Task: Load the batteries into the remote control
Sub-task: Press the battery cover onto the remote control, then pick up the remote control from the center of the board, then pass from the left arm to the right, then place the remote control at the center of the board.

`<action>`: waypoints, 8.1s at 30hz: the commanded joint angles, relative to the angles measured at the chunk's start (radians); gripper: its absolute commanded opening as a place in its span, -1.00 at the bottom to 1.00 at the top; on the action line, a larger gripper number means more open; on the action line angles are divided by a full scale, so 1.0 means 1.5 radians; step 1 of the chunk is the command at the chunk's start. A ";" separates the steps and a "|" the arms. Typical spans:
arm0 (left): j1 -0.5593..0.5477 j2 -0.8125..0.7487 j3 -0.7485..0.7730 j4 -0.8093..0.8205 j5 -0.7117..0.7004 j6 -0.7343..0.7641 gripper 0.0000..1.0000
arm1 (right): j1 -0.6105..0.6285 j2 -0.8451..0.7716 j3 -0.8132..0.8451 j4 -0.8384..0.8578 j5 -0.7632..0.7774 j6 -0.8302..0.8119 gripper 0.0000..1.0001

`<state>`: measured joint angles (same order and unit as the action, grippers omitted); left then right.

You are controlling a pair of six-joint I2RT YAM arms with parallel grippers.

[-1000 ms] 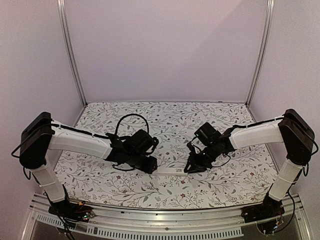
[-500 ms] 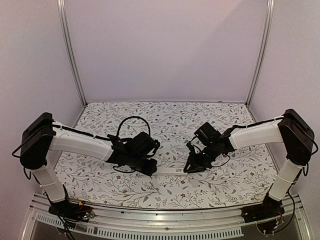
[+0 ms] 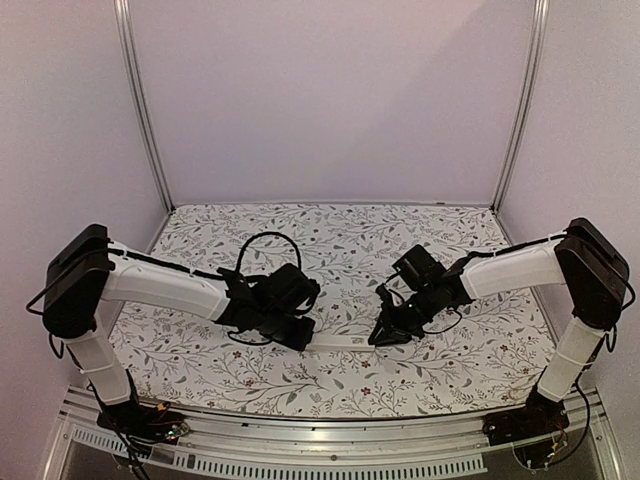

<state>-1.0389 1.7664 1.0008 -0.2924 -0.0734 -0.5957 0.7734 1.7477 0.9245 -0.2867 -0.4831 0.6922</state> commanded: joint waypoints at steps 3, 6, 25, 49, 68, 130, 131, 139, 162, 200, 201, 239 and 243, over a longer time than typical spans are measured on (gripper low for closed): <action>-0.050 0.059 0.025 0.042 0.093 0.008 -0.73 | 0.011 0.033 -0.029 0.112 -0.054 0.020 -0.77; -0.060 0.067 0.035 0.039 0.101 0.018 -0.75 | 0.007 0.033 -0.034 0.126 -0.063 0.027 -0.78; 0.006 -0.052 0.049 -0.028 0.012 0.117 0.09 | -0.067 -0.043 -0.083 0.080 -0.055 0.017 -0.20; 0.025 -0.011 0.200 -0.188 0.225 0.599 0.94 | -0.088 -0.437 -0.045 0.018 0.412 -0.214 0.97; 0.026 0.234 0.398 -0.347 0.180 0.697 0.18 | -0.089 -0.456 -0.081 0.018 0.255 -0.289 0.98; 0.146 -0.064 0.221 0.246 0.684 0.314 -0.67 | -0.078 -0.366 0.050 0.298 -0.220 -0.277 0.31; 0.147 -0.064 0.217 0.248 0.681 0.314 -0.67 | -0.075 -0.358 0.054 0.298 -0.225 -0.277 0.21; 0.154 -0.072 0.197 0.281 0.680 0.301 -0.68 | -0.069 -0.330 0.066 0.298 -0.231 -0.265 -0.19; 0.236 -0.197 0.088 0.267 0.392 0.237 0.99 | -0.070 -0.202 0.267 -0.072 -0.039 -0.317 -1.00; 0.253 -0.357 -0.181 0.349 0.104 0.167 0.99 | 0.000 0.365 0.755 -0.515 0.286 -0.256 -0.98; 0.253 -0.356 -0.182 0.350 0.103 0.169 0.99 | 0.000 0.374 0.765 -0.523 0.284 -0.258 -0.98; 0.253 -0.338 -0.208 0.377 0.104 0.167 0.99 | 0.020 0.491 0.811 -0.600 0.279 -0.256 -0.19; 0.253 -0.339 -0.210 0.374 0.105 0.168 0.99 | 0.019 0.492 0.810 -0.595 0.262 -0.255 0.19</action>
<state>-0.6682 1.2503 0.7036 0.2562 0.0780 -0.3458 0.7975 2.4599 2.1464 -1.2018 -0.0807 0.3122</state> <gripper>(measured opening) 0.996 0.515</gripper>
